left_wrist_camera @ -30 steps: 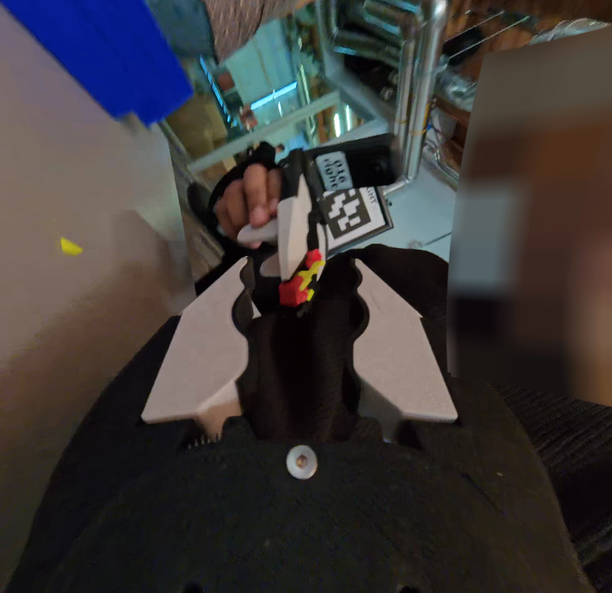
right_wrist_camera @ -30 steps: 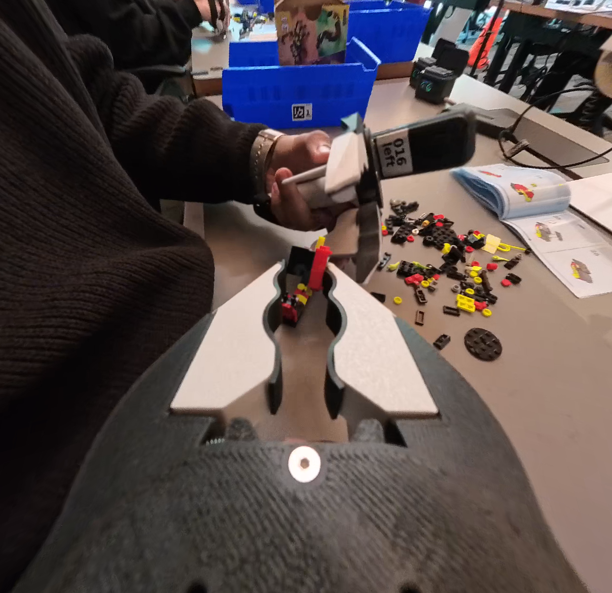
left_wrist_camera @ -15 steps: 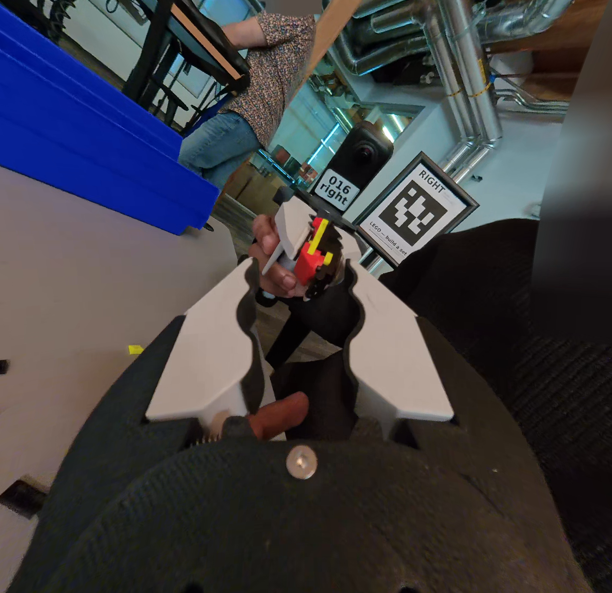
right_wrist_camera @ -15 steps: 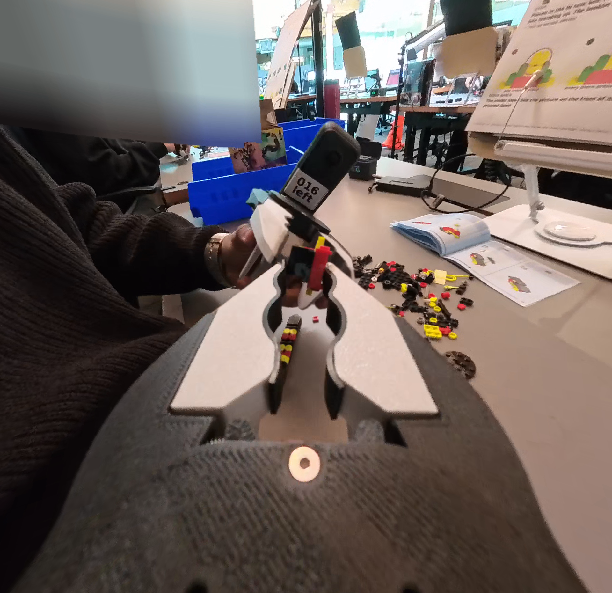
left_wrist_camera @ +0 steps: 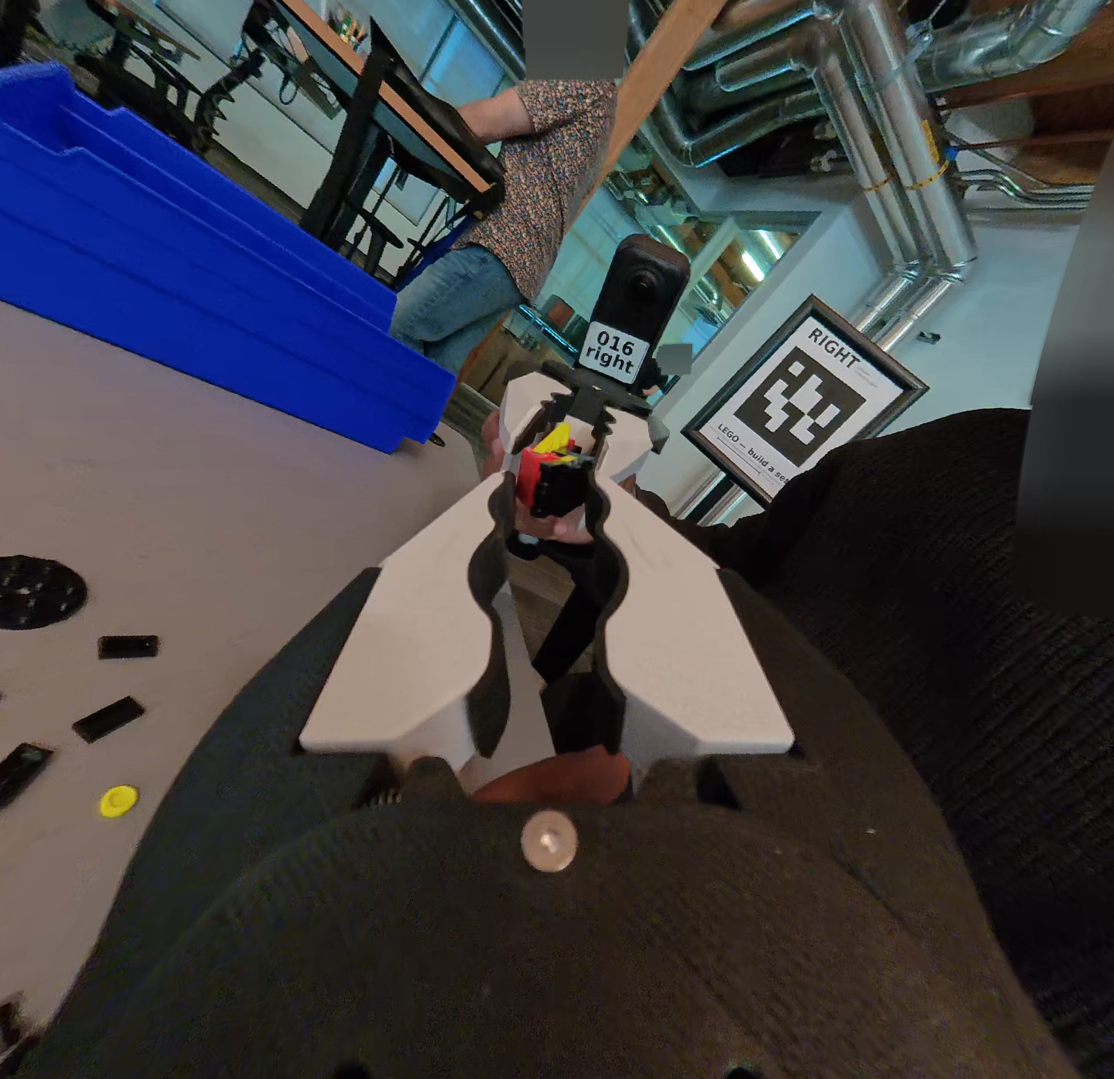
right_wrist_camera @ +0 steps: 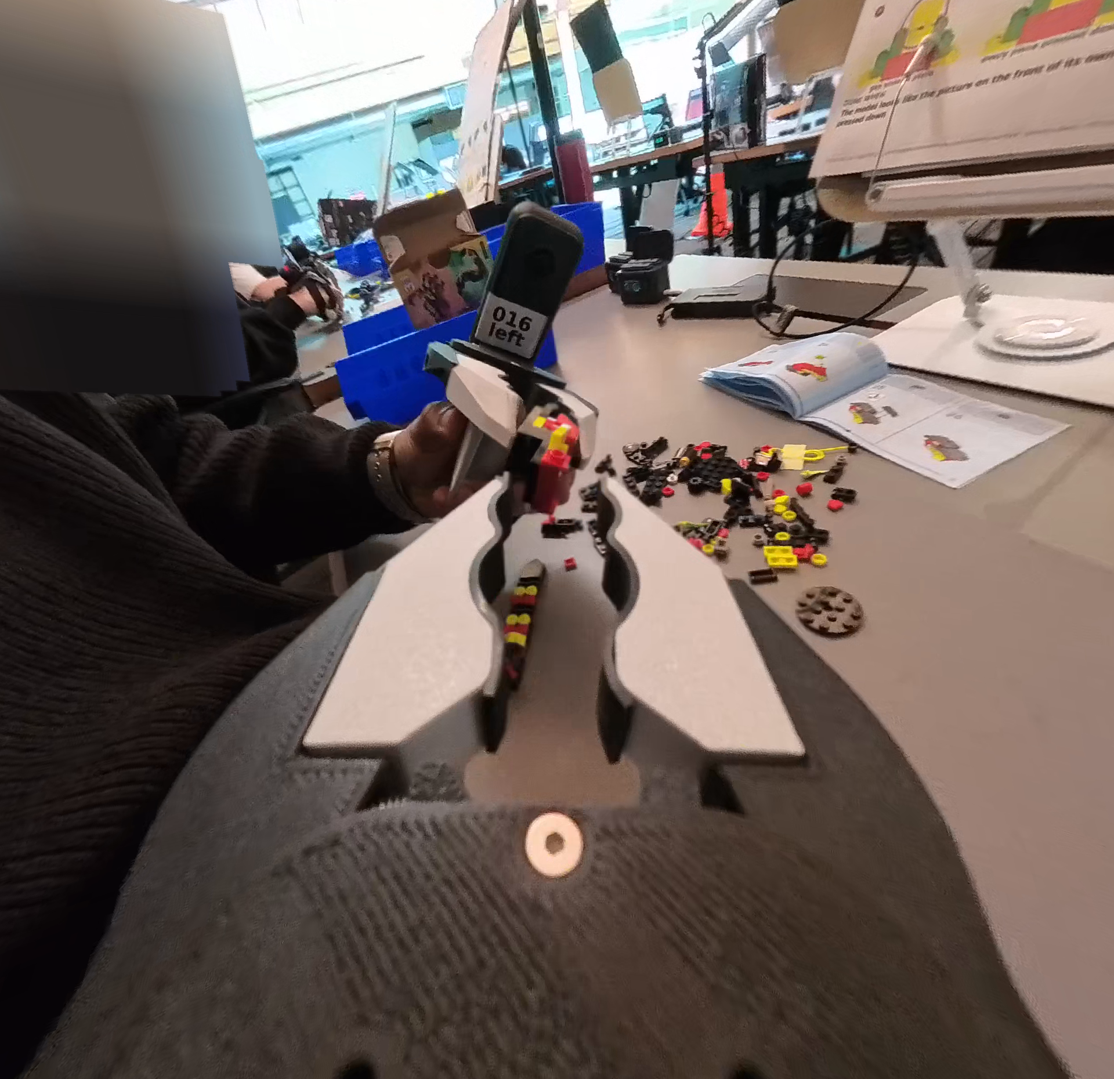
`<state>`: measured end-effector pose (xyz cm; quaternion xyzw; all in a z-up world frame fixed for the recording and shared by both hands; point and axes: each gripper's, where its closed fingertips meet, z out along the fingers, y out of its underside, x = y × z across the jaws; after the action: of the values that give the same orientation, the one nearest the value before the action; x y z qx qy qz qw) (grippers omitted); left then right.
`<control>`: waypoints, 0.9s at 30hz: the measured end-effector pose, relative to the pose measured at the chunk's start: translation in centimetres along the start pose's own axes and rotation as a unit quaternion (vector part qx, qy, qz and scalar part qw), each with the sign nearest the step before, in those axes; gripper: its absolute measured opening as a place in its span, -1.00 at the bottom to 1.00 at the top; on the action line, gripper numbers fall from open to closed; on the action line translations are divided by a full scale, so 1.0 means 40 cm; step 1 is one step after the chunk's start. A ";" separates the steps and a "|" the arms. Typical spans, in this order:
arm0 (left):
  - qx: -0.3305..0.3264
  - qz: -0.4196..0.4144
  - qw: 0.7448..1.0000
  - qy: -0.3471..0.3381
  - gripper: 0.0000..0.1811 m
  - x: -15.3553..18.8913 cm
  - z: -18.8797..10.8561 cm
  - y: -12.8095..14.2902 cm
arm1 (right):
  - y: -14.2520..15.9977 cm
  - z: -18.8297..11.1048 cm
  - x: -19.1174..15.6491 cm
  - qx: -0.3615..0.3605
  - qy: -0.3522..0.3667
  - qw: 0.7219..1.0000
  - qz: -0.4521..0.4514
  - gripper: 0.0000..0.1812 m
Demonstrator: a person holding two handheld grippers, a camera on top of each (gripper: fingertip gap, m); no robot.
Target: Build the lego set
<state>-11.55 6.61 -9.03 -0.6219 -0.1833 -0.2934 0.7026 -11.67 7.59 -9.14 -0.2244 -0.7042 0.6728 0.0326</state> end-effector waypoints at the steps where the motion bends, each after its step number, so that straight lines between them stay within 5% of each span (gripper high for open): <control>1: 0.001 0.003 1.000 -0.001 -0.78 -0.001 -0.001 -0.001 | 0.001 -0.003 0.004 -0.002 -0.002 1.000 0.006 -0.70; 8: -0.021 0.031 0.999 -0.019 -0.78 -0.007 0.006 0.016 | 0.012 -0.001 -0.013 -0.012 -0.039 0.999 0.022 -0.63; 13: -0.035 0.048 0.998 -0.021 -0.77 -0.001 0.015 0.029 | 0.028 0.006 -0.015 -0.031 -0.031 0.999 0.009 -0.88; 19: -0.027 0.042 0.999 0.008 -0.62 0.025 0.023 0.028 | 0.014 0.004 -0.030 -0.014 -0.055 0.998 0.029 -0.89; 27: -0.047 0.055 0.997 0.011 -0.69 0.034 0.035 0.048 | 0.012 0.007 -0.049 -0.010 -0.077 0.996 0.037 -0.89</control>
<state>-9.15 7.84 -9.45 -0.6598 -0.1270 -0.2699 0.6897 -9.86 6.62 -9.12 -0.1982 -0.7025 0.6818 -0.0494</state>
